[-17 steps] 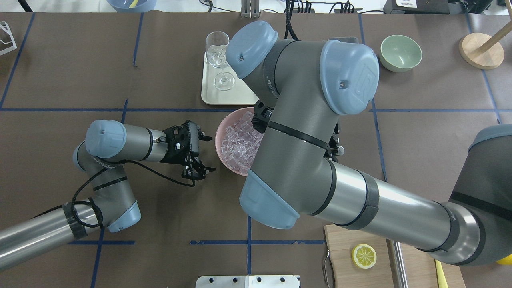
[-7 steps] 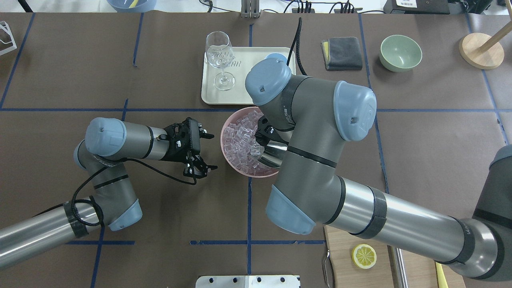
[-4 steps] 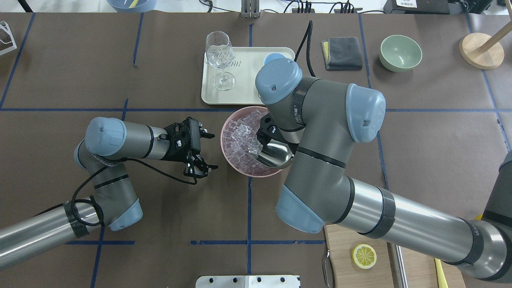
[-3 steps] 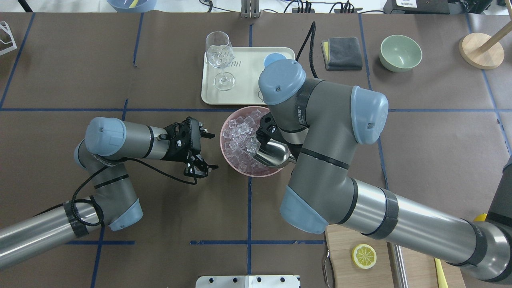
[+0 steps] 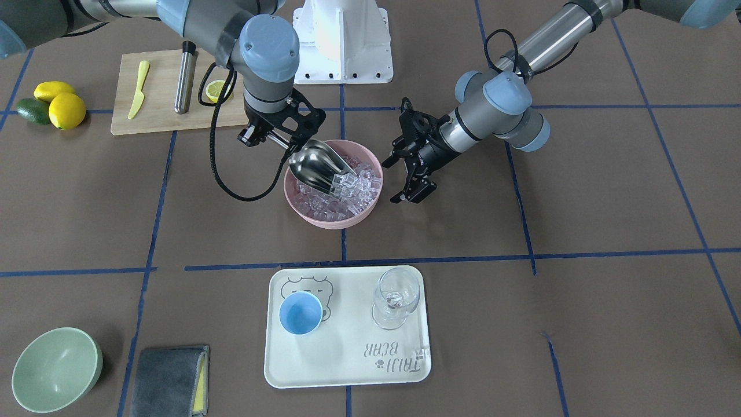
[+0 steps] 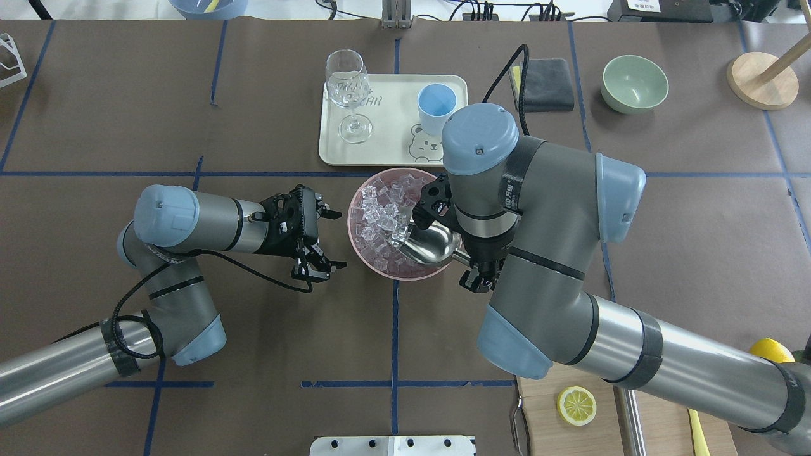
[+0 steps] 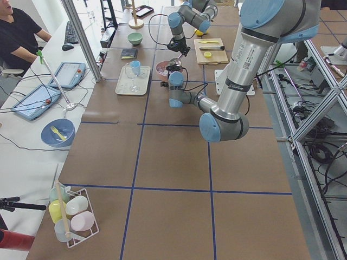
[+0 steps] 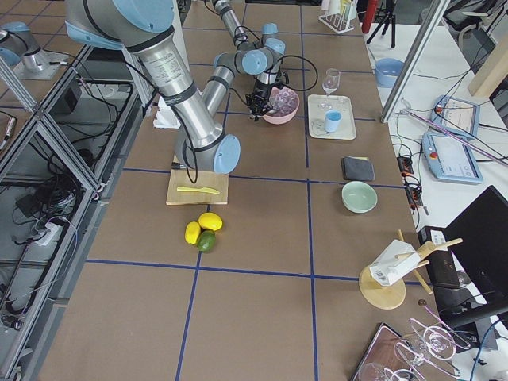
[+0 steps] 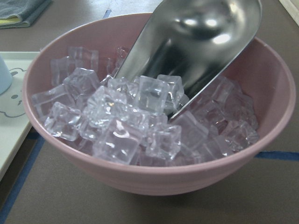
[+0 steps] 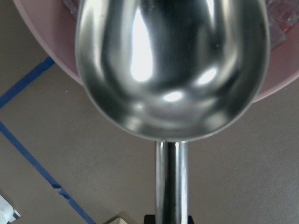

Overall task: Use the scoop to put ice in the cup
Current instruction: 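Dip the scoop into the ice cubes and drag it through the bowl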

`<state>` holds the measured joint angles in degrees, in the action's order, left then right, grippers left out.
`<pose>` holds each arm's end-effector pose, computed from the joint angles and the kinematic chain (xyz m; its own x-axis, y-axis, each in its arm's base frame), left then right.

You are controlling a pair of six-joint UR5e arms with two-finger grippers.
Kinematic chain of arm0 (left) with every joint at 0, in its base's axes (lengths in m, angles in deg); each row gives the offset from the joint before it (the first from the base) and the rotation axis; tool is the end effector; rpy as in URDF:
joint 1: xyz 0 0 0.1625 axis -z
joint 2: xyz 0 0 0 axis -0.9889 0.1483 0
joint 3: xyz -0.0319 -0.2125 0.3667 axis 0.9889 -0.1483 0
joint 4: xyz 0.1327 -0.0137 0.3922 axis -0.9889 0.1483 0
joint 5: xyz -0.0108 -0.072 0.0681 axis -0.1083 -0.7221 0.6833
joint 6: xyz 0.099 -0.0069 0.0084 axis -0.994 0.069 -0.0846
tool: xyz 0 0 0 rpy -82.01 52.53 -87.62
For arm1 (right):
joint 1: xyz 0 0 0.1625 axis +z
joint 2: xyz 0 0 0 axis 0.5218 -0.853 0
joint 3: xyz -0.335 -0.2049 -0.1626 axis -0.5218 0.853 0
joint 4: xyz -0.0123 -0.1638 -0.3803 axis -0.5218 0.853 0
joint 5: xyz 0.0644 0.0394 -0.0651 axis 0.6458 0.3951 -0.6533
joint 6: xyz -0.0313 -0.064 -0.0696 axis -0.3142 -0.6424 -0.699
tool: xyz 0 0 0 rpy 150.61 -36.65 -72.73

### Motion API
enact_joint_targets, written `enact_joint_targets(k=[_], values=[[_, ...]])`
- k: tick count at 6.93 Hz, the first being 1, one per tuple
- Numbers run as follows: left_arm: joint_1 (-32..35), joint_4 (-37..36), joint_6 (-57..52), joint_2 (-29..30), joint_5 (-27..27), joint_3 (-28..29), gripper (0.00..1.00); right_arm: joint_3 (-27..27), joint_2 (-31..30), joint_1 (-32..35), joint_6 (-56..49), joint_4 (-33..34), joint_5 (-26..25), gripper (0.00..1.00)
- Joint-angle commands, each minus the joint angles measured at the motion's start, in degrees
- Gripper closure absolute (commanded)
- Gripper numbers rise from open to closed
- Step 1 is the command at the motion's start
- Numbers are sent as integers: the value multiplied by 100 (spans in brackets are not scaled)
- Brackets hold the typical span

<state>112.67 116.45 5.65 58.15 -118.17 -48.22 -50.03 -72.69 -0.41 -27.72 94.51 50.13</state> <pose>0.5249 -0.4309 0.3293 0.1684 0.9855 -0.0184 -0.0621 0.0292 0.9976 -0.4970 -0.4010 0.2195 0.3750 -0.8053 0.4591 0.7651 0.5486 0.3373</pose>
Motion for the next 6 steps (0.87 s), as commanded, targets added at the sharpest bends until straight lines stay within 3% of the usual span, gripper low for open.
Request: enact_joint_targets(k=[1,6], values=[[9,-1,-9,-1,-10,-5,0,-16,-200,-46,405,-623,22,100],[53,-1,-35,-1,-28,-14,0,-50,-376,-99,882,-1127,5,100]])
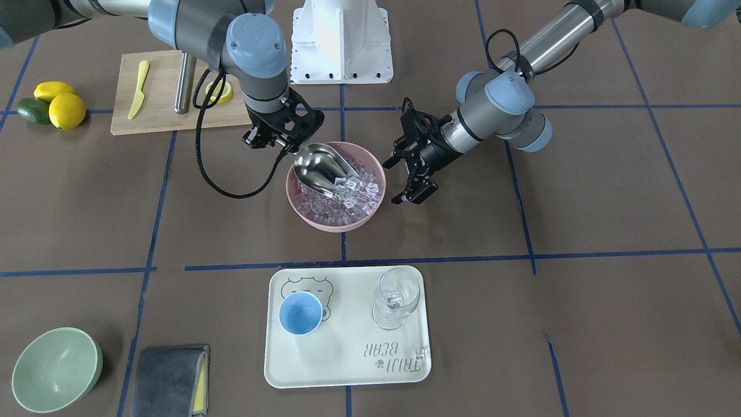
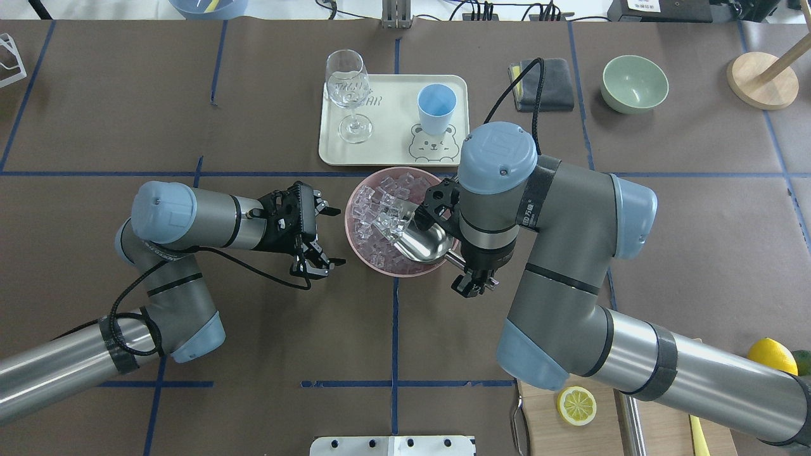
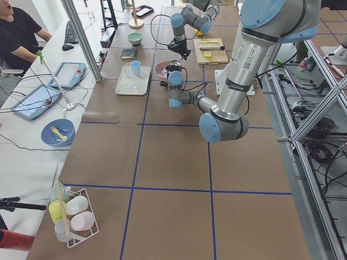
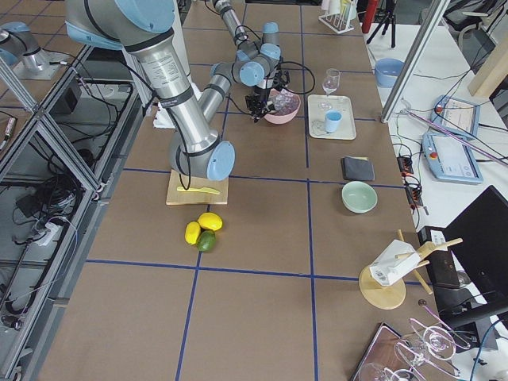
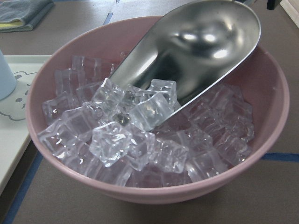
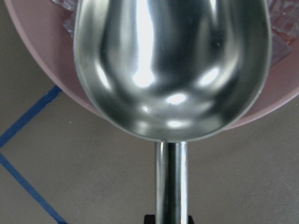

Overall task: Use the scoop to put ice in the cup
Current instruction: 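Raise the scoop loaded with ice out of the bowl with the right gripper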

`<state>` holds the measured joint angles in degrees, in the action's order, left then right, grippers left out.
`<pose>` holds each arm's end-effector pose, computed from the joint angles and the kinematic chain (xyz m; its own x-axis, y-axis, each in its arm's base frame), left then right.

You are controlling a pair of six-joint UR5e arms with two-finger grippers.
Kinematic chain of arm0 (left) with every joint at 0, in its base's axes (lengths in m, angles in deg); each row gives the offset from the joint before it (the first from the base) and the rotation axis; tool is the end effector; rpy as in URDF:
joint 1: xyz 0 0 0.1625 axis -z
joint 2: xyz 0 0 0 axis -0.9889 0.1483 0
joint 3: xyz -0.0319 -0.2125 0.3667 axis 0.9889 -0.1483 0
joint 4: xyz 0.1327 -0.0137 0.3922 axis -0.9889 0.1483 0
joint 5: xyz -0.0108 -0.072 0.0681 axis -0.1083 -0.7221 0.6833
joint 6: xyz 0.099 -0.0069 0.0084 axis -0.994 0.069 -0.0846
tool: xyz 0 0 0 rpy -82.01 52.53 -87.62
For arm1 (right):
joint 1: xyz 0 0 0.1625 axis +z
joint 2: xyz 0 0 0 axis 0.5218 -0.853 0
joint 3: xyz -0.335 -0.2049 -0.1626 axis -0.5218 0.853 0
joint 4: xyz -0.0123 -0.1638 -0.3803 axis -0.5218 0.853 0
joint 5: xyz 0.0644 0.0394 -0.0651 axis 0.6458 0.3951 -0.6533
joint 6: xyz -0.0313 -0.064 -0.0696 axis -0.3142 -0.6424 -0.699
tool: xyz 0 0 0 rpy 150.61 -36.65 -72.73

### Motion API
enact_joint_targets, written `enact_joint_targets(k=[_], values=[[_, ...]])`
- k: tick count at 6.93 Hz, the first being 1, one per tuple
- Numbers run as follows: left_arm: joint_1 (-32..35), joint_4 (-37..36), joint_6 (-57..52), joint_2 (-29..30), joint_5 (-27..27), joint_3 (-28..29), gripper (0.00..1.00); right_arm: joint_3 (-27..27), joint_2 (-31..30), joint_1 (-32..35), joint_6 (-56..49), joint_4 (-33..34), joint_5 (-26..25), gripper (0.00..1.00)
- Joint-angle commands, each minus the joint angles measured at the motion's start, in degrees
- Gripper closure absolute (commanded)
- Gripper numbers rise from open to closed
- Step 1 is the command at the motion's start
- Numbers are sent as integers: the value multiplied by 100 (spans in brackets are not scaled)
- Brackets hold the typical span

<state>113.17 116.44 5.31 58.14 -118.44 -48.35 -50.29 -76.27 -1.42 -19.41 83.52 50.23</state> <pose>0.5208 -0.4347 0.3283 0.1720 0.9850 -0.0121 -0.0612 0.0229 0.9979 -0.5055 -0.3929 0.2328 0.4095 -0.7595 0.5055 0.6764 0.6246 0.3904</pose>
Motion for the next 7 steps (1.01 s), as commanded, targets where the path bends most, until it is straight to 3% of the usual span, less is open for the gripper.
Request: enact_joint_targets(k=[1,3,7], values=[[3,0,-1,0,-1,-10,0,-42,-53,11,338,-247,4,100],[21,0,-10,-9,-10,-28,0,-60,-526,-41,927,-1429,-5,100],[47,0,-10,0,-18,-46,0,-445,-590,-33,1273,-1594,-40,100]])
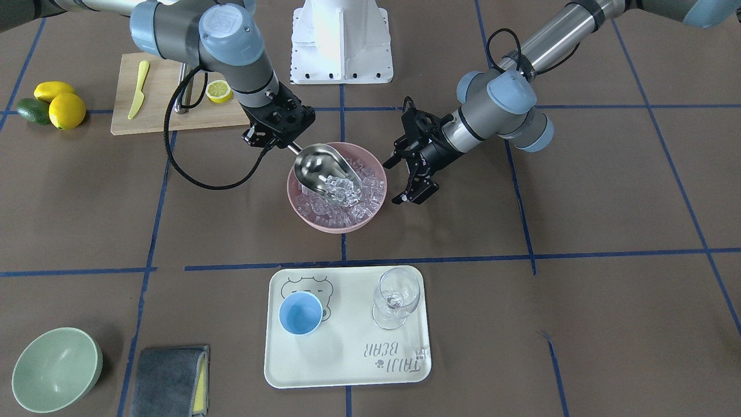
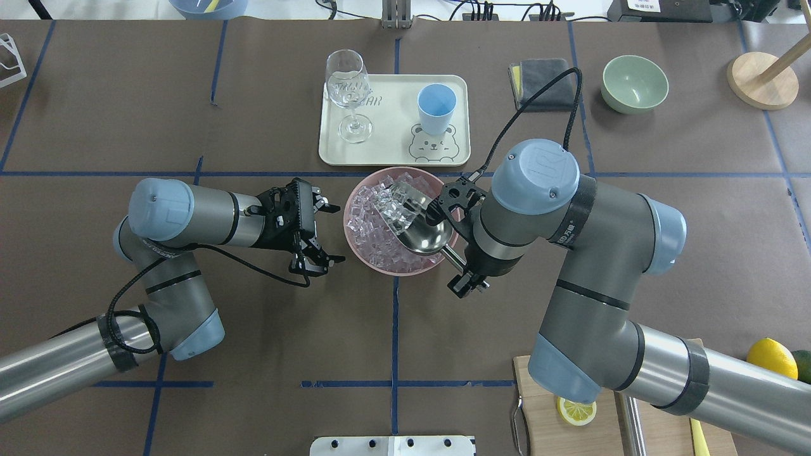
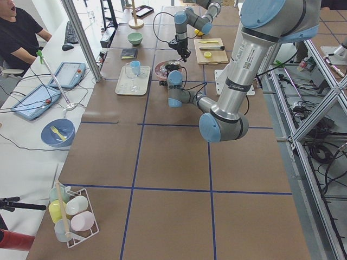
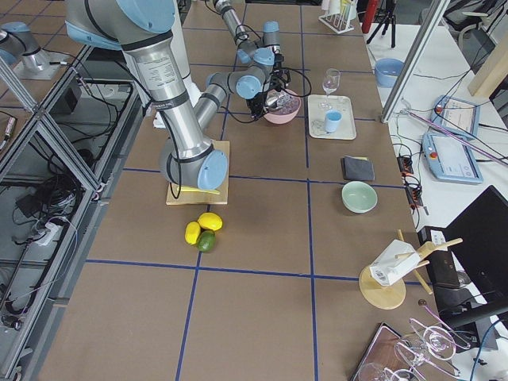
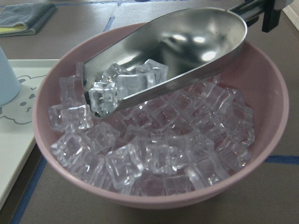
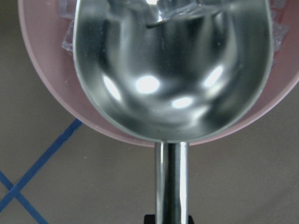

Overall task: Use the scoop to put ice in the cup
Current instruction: 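Raise the scoop loaded with ice out of the bowl with the right gripper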

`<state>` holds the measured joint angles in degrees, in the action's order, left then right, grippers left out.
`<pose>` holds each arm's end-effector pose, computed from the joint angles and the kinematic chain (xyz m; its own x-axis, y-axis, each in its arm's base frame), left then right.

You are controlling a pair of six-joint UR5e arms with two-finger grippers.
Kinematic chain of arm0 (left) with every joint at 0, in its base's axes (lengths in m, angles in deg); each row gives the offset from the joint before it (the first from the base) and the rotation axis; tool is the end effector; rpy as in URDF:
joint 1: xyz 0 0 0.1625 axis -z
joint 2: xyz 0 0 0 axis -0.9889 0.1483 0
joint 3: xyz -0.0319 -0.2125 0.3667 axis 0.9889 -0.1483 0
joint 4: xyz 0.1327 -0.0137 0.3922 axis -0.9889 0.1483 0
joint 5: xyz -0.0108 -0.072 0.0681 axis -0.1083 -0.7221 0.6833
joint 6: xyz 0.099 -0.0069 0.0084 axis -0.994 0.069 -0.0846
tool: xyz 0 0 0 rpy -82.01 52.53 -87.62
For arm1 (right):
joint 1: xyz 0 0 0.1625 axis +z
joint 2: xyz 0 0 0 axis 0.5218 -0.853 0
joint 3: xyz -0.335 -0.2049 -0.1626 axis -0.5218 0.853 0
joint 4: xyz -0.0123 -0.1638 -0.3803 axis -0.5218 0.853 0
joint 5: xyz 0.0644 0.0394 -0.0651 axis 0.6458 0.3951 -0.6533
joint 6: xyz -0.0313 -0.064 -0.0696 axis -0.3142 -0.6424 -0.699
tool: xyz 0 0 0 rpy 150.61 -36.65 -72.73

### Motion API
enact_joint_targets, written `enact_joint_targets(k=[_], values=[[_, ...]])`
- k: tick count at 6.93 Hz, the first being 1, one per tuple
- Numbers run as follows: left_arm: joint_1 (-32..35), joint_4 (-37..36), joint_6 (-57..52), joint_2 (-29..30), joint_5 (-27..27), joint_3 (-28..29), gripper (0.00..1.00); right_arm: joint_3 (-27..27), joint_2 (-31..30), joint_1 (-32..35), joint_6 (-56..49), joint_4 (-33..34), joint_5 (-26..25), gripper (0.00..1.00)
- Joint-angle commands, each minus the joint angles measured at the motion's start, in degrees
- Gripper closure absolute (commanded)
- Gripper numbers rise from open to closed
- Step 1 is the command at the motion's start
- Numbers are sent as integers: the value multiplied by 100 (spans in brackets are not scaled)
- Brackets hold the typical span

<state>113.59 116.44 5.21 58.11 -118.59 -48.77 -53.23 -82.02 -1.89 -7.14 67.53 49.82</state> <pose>0.5162 -0.4374 0.3252 0.1765 0.9843 -0.0079 -0.0556 0.0180 0.9983 -0.4926 -0.3803 0.2388 0.4255 -0.6816 0.5954 0.5033 0.7250 0.4702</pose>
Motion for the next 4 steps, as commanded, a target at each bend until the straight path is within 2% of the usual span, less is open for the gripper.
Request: enact_joint_targets(k=[1,2,4], values=[[14,0,0,-5,-3,-21,0,-309,-75,49,46,84,10,100],[23,-9,0,-14,-3,-38,0,-528,-232,197,81,128,18,100],[49,0,0,-32,-3,-47,0,-706,-261,662,81,740,71,100]])
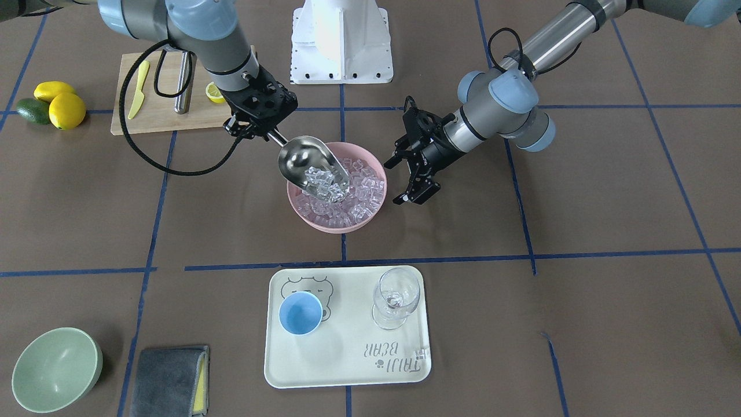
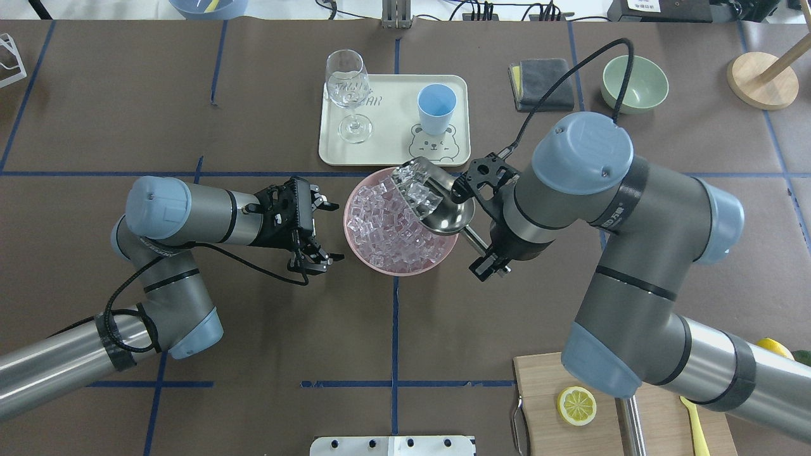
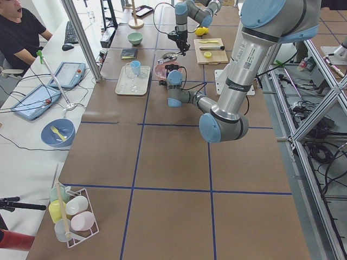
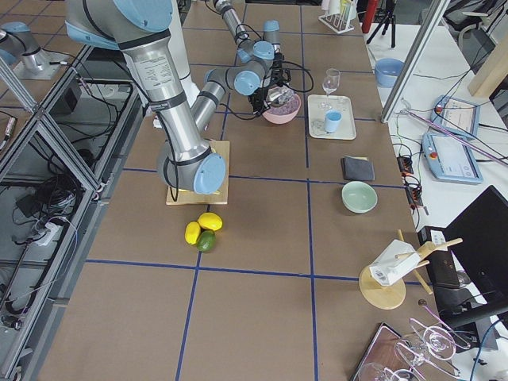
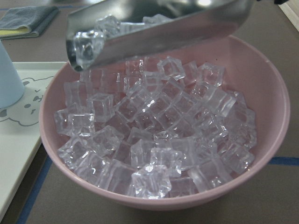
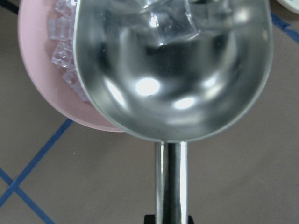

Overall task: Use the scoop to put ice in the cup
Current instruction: 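Raise the scoop loaded with ice out of the bowl with the right gripper, then carry the loaded scoop over the light blue cup on the tray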

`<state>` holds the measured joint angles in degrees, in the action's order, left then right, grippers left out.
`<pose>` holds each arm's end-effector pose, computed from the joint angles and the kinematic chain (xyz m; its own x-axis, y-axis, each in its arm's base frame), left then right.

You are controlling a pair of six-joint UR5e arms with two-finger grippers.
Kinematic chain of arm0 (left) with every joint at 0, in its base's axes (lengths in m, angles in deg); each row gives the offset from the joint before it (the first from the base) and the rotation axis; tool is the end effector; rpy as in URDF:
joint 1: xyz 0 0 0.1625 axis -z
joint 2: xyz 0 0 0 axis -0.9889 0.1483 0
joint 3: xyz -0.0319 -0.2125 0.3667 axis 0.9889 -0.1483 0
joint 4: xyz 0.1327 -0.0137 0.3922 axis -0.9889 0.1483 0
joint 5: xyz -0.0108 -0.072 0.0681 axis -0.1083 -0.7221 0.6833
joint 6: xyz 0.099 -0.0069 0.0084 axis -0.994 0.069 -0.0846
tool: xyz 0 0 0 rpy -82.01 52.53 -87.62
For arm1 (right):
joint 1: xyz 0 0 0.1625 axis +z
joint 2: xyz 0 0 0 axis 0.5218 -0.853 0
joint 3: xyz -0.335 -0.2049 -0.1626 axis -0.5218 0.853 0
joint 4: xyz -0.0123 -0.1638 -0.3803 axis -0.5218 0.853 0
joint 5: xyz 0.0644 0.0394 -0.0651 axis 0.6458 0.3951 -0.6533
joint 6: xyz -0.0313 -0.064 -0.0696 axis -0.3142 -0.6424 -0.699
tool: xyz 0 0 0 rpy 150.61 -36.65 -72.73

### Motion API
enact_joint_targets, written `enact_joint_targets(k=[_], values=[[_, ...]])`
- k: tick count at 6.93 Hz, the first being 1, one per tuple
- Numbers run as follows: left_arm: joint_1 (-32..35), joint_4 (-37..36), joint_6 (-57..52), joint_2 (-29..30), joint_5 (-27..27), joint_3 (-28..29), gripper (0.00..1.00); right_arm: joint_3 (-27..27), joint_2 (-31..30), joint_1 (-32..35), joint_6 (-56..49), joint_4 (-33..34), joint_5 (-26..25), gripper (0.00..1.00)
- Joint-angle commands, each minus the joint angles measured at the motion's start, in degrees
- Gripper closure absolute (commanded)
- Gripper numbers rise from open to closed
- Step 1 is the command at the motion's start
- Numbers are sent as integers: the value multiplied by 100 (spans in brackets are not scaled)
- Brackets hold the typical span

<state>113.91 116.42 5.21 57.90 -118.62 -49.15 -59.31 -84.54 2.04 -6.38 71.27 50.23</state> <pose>0.5121 -0.4392 0.3245 0.1814 0.9834 -0.0070 -0.0533 0.0169 0.9984 -0.4366 -0.3934 0.2320 0.4739 -0.6393 0.6056 0.4497 0.7670 0.4577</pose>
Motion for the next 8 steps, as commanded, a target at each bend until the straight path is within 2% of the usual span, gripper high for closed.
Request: enact_joint_targets(k=[1,2,3,4,6,7,8], values=[[17,2,0,-28,0,-9,0,-64,9,454,4,605,39,100],[17,2,0,-28,0,-9,0,6,79,638,-13,773,39,100],[17,2,0,-37,-9,-9,0,320,401,867,-39,974,143,100],[17,2,0,-37,-9,-9,0,793,727,1052,-100,1046,370,100],[17,2,9,-37,0,-9,0,1672,1324,1219,-511,1238,434,100],[17,2,9,-37,0,-9,0,2033,1728,1334,-1088,1788,512,100],[8,2,9,-37,0,-9,0,2072,1906,1361,-1686,2403,452,100]])
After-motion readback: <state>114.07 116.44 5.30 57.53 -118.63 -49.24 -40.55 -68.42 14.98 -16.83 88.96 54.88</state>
